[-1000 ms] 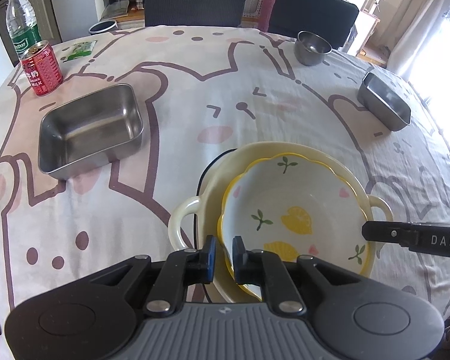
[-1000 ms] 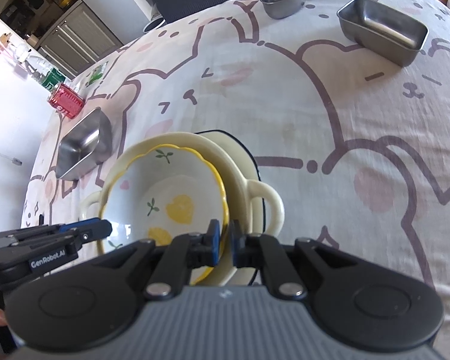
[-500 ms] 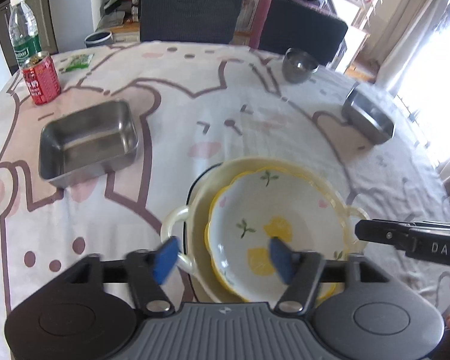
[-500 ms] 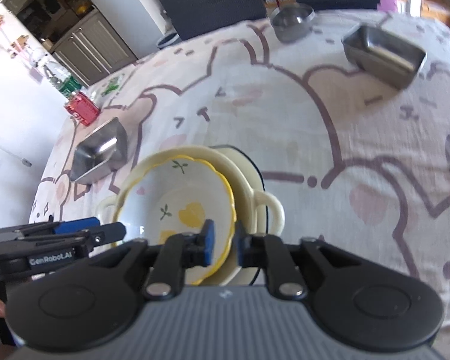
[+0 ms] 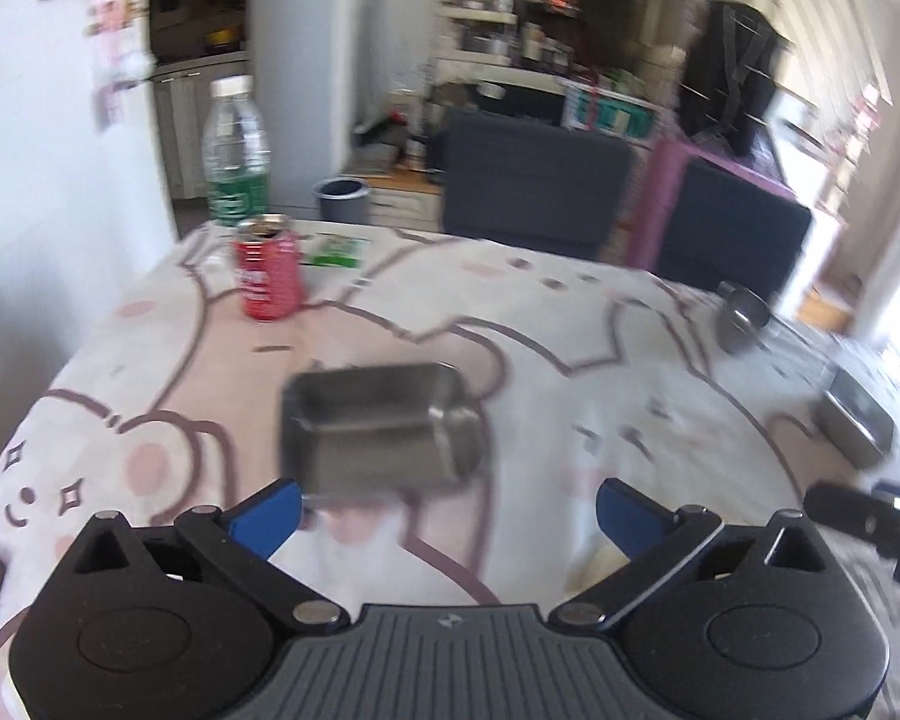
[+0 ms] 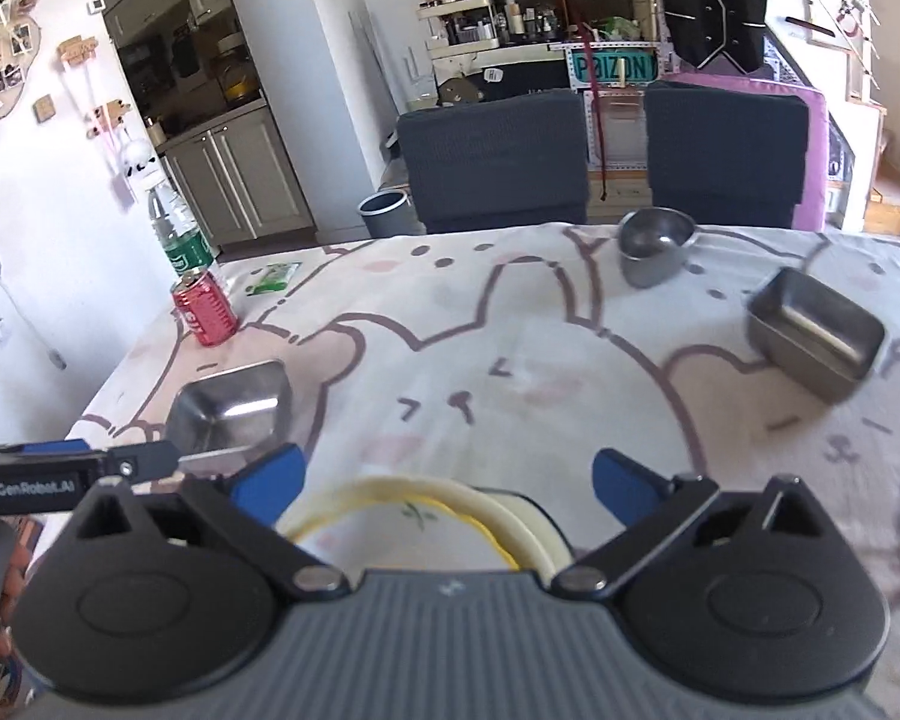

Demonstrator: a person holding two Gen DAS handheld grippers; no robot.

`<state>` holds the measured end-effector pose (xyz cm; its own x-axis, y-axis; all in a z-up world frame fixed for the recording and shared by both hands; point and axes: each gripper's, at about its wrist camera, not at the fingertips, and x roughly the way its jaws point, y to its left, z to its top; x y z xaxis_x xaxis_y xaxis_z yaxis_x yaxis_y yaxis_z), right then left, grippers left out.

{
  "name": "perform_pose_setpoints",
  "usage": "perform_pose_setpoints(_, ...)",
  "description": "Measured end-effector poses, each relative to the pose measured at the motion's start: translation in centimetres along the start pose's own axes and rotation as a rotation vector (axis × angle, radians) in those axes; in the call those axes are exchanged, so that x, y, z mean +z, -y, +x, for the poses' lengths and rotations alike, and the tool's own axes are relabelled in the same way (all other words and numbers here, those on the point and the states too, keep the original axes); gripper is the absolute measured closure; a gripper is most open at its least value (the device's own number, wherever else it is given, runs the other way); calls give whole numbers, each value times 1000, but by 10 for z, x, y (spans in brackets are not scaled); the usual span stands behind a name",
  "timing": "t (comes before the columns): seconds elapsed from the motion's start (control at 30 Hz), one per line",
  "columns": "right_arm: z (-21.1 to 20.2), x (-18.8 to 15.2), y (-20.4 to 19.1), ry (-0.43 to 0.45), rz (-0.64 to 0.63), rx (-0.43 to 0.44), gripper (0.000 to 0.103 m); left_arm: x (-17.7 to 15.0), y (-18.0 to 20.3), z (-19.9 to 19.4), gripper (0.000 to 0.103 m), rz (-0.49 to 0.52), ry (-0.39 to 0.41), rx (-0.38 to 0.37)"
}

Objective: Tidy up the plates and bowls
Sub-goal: 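Open both grippers and move them to the small steel rectangular tray, then close both grippers on the rim of the steel tray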

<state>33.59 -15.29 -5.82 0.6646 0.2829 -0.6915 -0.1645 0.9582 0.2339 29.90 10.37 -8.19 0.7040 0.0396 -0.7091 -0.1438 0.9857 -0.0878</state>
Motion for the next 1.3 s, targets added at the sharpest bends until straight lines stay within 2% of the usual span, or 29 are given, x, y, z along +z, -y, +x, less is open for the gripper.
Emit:
perform_pose_setpoints(0.17, 43, 13, -22, -28, -18, 33, 0, 11, -28, 25, 0, -45, 21, 81)
perform_pose_setpoints(0.43, 110, 30, -60, -108, -23, 80, 0, 16, -70, 64, 0, -145, -29, 104)
perform_pose_setpoints(0.5, 129, 33, -65, -157, 1, 120, 2, 19, -76, 69, 8, -163, -26, 110)
perform_pose_setpoints(0.53, 137, 34, -67, -172, 15, 145, 7, 20, -78, 72, 13, -175, -27, 105)
perform_pose_setpoints(0.6, 153, 36, -71, -190, 50, 165, 17, 22, -84, 78, 37, -204, -44, 88)
perform_pose_setpoints(0.7, 174, 38, -74, -199, 106, 203, 30, 22, -89, 90, 51, -231, -83, 67)
perform_pose_setpoints(0.83, 196, 36, -80, -215, 129, 259, 41, 22, -90, 103, 60, -225, -102, 65)
perform_pose_setpoints(0.93, 209, 34, -88, -228, 135, 273, 55, 22, -91, 111, 71, -233, -118, 63)
perform_pose_setpoints(1.0, 215, 32, -91, -231, 143, 272, 62, 21, -92, 118, 83, -234, -133, 73)
perform_pose_setpoints(1.07, 222, 31, -94, -243, 145, 272, 79, 20, -95, 123, 87, -241, -145, 74)
perform_pose_setpoints(1.17, 227, 29, -95, -245, 139, 279, 88, 20, -97, 128, 100, -240, -151, 89)
perform_pose_setpoints(1.23, 227, 30, -99, -240, 124, 290, 95, 20, -99, 127, 100, -244, -144, 87)
perform_pose_setpoints(1.3, 224, 29, -104, -229, 86, 276, 95, 20, -97, 125, 101, -232, -138, 86)
